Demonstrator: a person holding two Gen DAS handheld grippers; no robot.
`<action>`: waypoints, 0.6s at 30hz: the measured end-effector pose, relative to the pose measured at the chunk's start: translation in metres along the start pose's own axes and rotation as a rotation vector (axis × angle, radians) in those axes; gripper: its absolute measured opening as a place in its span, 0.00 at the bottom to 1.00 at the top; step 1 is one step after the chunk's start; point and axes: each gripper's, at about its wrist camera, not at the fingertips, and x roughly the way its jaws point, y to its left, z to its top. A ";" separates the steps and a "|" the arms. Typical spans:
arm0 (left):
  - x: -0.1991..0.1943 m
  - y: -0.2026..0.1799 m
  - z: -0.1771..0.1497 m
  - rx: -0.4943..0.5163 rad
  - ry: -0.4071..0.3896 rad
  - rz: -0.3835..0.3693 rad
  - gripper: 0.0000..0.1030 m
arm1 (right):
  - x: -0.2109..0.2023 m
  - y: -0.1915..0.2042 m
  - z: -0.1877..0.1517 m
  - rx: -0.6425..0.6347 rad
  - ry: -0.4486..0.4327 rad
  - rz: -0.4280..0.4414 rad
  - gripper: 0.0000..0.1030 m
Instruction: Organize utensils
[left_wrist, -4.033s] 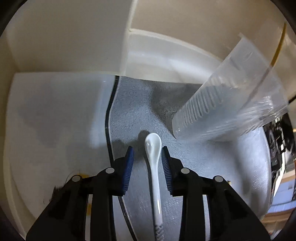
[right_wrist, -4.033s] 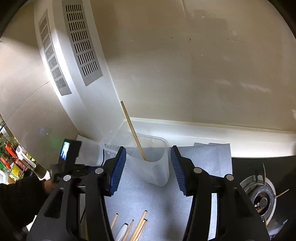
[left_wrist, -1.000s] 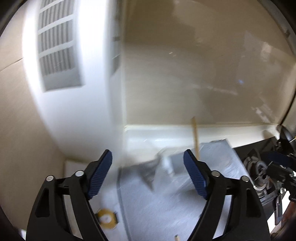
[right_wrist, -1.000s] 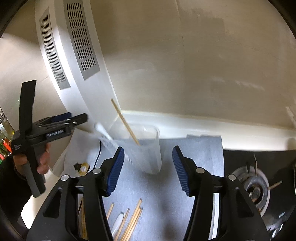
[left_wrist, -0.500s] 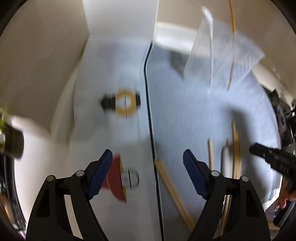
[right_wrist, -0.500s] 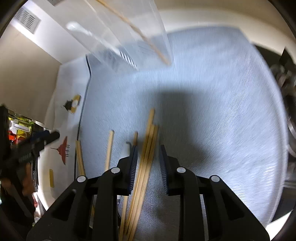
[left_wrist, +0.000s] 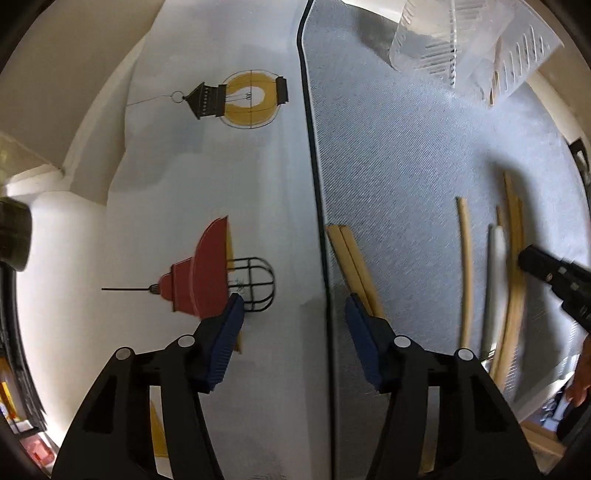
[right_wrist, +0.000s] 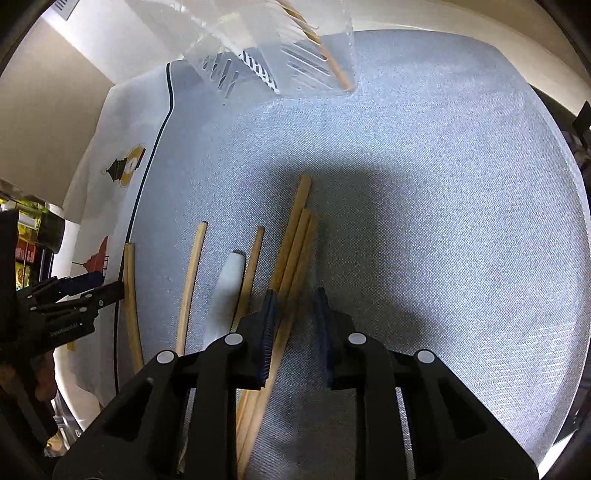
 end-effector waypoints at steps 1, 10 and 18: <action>-0.002 -0.001 0.003 -0.009 -0.005 -0.012 0.54 | 0.000 0.000 0.000 0.003 0.001 0.004 0.20; 0.001 -0.017 0.013 0.004 -0.018 -0.007 0.39 | -0.005 -0.010 0.003 -0.011 0.002 0.016 0.20; 0.014 -0.033 0.027 0.025 0.009 0.046 0.35 | 0.001 0.002 0.012 -0.042 -0.006 -0.030 0.13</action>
